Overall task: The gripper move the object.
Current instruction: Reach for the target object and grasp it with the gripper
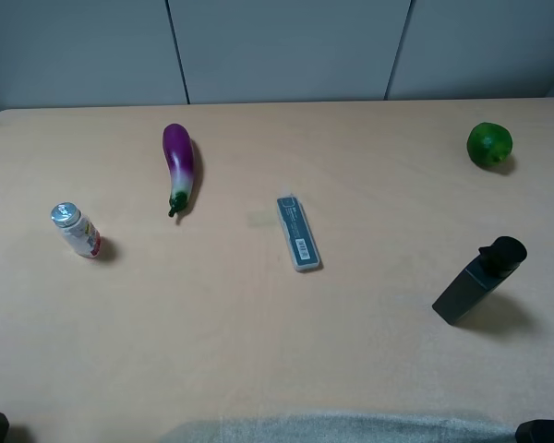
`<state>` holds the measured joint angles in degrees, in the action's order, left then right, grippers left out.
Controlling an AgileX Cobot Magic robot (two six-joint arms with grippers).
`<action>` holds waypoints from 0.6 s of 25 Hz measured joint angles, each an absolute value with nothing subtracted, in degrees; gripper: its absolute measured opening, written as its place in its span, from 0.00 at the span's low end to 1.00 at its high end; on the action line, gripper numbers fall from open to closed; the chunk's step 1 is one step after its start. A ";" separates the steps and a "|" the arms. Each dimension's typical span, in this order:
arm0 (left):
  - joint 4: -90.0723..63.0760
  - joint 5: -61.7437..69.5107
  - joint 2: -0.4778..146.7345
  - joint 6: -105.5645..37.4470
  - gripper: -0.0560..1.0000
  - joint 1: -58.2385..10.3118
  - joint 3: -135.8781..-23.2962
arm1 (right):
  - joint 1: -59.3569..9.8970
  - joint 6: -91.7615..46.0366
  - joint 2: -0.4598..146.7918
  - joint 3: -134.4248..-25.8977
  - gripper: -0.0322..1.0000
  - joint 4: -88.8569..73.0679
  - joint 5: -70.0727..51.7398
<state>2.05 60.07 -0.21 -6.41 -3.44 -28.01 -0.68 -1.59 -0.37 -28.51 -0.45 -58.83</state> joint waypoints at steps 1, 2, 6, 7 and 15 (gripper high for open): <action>2.05 60.07 -0.21 -6.41 0.98 -3.44 -28.01 | -0.68 -1.59 -0.37 -28.51 0.70 -0.45 -58.83; 2.05 60.07 -0.21 -6.41 0.98 -3.44 -28.01 | -0.68 -1.40 -0.37 -28.57 0.70 -0.45 -58.77; 2.05 60.07 -0.21 -6.41 0.98 -3.44 -28.01 | -0.68 1.57 4.32 -30.55 0.70 -0.40 -58.04; 2.05 60.07 -0.21 -6.41 0.98 -3.44 -28.01 | -0.68 2.03 6.39 -31.22 0.70 -0.46 -57.92; 2.05 60.07 -0.21 -6.41 0.98 -3.44 -28.01 | -0.68 2.70 23.60 -39.90 0.70 -0.63 -57.75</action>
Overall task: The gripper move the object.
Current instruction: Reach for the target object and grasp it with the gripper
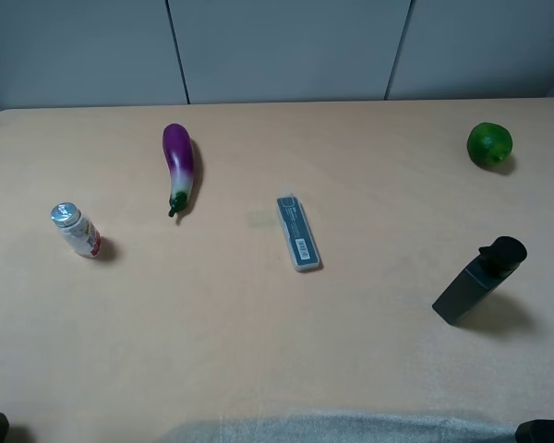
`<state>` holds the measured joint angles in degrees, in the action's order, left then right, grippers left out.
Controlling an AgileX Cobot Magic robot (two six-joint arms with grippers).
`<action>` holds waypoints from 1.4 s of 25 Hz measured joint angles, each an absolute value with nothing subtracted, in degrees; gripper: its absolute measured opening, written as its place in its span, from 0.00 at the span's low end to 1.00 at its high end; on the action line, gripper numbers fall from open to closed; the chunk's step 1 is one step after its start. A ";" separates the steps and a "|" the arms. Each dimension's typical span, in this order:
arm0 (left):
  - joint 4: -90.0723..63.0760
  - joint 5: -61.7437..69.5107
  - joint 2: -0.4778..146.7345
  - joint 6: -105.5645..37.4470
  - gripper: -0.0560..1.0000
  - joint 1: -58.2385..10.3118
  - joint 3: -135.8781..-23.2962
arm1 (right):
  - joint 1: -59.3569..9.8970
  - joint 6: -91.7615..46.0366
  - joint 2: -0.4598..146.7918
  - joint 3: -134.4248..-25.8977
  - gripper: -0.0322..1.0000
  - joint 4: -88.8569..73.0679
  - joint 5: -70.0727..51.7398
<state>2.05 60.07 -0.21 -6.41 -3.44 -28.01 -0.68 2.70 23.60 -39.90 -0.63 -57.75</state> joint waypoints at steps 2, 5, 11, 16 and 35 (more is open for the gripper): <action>2.05 60.07 -0.21 -6.41 0.98 -3.44 -28.01 | -0.68 2.70 27.67 -42.10 0.70 -0.63 -57.75; 2.05 60.07 -0.21 -6.41 0.98 -3.44 -28.01 | -0.68 2.70 32.89 -45.49 0.70 -0.49 -57.71; 2.05 60.07 -0.21 -6.41 0.98 -3.44 -28.01 | -0.68 2.70 42.08 -51.18 0.70 0.00 -57.77; 2.05 60.07 -0.21 -6.41 0.98 -3.44 -28.01 | -0.68 2.70 49.14 -55.60 0.70 0.00 -57.94; 2.05 60.07 -0.21 -6.41 0.98 -3.44 -28.01 | -0.47 0.93 73.54 -72.96 0.70 0.48 -62.19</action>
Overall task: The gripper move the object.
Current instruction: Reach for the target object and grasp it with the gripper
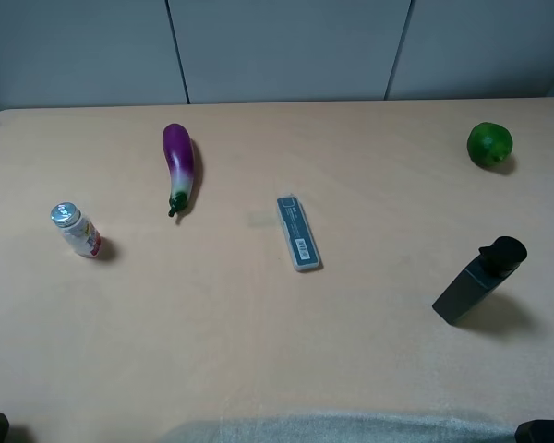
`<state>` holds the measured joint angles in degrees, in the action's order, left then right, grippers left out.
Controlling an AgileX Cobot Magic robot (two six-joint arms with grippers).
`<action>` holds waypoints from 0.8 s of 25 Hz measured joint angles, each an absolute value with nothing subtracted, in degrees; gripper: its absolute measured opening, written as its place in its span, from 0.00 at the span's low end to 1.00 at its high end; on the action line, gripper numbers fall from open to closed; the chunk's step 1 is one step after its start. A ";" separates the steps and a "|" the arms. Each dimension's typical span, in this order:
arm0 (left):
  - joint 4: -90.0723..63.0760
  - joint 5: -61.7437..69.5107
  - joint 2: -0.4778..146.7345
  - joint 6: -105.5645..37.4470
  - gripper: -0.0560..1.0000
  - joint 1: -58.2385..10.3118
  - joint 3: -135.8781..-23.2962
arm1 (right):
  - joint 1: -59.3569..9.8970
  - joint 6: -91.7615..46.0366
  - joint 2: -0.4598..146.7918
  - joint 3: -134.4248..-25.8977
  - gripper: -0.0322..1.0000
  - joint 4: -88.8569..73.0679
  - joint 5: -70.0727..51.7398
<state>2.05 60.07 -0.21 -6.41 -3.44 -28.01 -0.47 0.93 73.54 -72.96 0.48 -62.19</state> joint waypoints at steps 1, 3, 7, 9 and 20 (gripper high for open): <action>2.05 60.07 -0.21 -6.41 0.98 -3.44 -28.01 | -0.28 0.77 74.55 -73.56 0.70 0.30 -62.19; 2.05 60.07 -0.21 -6.41 0.98 -3.44 -28.01 | 0.80 -0.50 76.92 -74.36 0.70 -0.69 -62.19; 2.05 60.07 -0.21 -6.41 0.98 -3.44 -28.01 | 3.56 -3.51 81.08 -74.59 0.70 -3.40 -62.13; 2.05 60.07 -0.21 -6.41 0.98 -3.44 -28.01 | 4.71 -4.58 82.97 -74.64 0.70 -4.41 -62.09; 2.05 60.07 -0.21 -6.41 0.98 -3.44 -28.01 | 6.34 -6.30 92.04 -75.19 0.70 -5.14 -58.71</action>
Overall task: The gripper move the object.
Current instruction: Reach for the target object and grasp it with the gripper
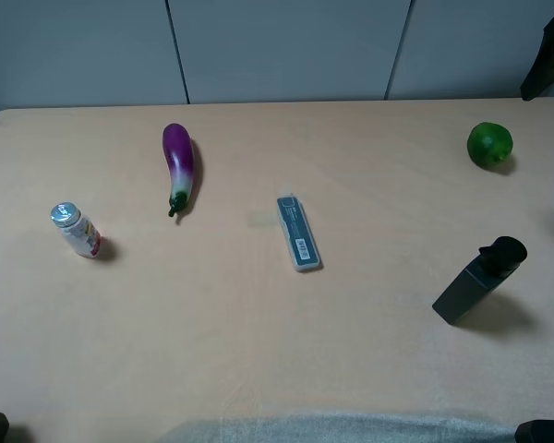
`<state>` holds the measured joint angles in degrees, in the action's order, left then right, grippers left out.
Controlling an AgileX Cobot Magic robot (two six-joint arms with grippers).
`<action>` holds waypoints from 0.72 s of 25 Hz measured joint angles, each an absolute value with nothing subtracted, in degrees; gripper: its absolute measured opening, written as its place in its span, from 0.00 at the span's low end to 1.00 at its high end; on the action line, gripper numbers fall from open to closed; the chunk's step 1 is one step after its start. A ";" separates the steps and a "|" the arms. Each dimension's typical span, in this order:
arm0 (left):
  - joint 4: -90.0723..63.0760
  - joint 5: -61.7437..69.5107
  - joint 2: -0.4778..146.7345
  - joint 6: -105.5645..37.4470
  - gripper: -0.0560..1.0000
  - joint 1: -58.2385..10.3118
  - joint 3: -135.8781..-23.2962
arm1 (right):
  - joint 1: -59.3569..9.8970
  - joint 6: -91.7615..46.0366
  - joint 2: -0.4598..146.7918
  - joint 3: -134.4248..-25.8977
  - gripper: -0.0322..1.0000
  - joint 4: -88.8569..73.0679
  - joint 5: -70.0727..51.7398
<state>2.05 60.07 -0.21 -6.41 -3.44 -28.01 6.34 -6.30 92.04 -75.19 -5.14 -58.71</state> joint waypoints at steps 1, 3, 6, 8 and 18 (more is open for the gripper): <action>2.05 60.07 -0.21 -6.41 0.98 -3.44 -28.01 | 6.34 -6.35 93.14 -75.61 0.70 -5.14 -58.48; 2.05 60.07 -0.21 -6.41 0.98 -3.44 -28.01 | 6.34 -6.59 95.50 -77.30 0.70 -5.14 -58.48; 2.05 60.07 -0.21 -6.41 0.98 -3.44 -28.01 | 6.34 -7.78 99.51 -80.84 0.70 -4.86 -58.53; 2.05 60.07 -0.21 -6.41 0.98 -3.44 -28.01 | 6.34 -8.71 102.31 -83.44 0.70 -4.70 -58.65; 2.05 60.07 -0.21 -6.41 0.98 -3.44 -28.01 | 10.03 -14.73 113.08 -92.59 0.70 -8.06 -60.14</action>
